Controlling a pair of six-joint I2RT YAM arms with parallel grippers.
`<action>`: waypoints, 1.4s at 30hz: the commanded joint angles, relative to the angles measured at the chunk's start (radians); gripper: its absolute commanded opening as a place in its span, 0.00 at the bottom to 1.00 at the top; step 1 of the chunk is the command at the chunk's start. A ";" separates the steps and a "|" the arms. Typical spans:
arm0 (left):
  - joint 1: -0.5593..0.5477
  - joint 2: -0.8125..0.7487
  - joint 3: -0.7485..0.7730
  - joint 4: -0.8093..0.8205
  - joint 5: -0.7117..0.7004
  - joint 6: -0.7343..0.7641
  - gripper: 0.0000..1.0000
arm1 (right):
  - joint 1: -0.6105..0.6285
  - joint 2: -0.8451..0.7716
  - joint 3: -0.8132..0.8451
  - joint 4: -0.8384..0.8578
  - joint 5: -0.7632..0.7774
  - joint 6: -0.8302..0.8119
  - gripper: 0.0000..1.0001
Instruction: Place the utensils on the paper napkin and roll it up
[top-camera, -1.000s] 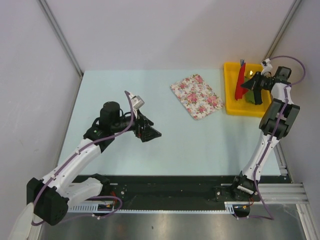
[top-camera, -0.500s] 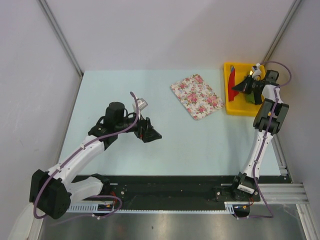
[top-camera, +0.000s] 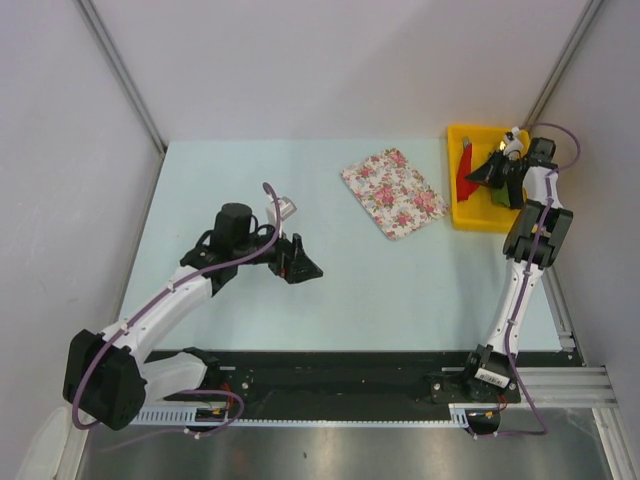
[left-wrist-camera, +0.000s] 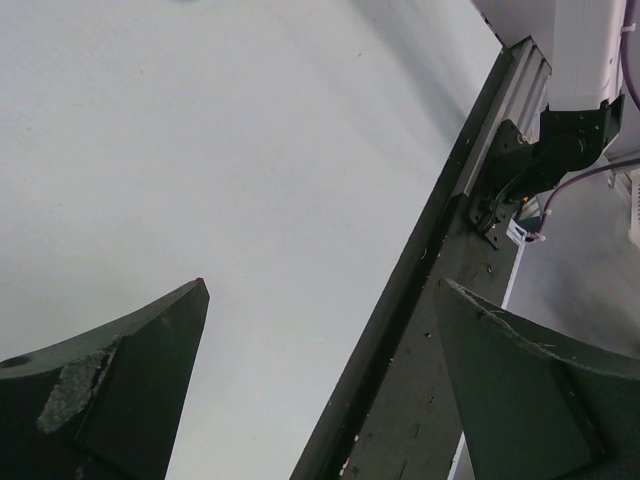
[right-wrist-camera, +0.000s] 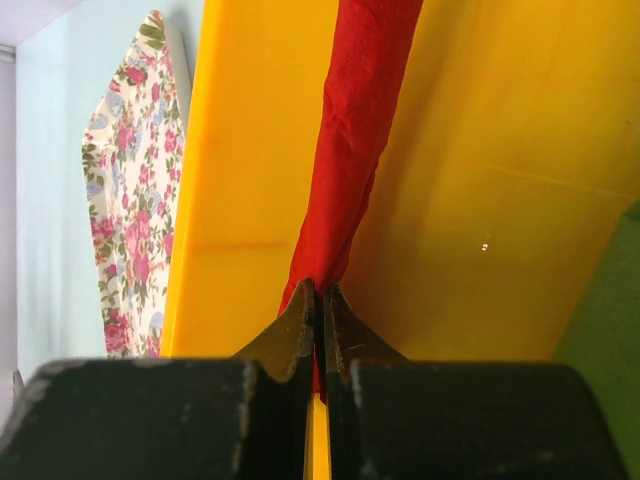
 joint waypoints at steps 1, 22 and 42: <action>0.017 -0.010 0.010 0.001 0.013 0.007 0.99 | 0.029 0.027 0.085 -0.075 0.068 -0.033 0.02; 0.031 -0.014 0.030 -0.006 -0.002 -0.002 1.00 | 0.049 -0.042 0.056 -0.075 0.229 -0.097 0.71; 0.121 -0.005 0.100 -0.124 -0.029 0.016 1.00 | 0.031 -0.289 -0.094 -0.001 0.250 -0.114 0.70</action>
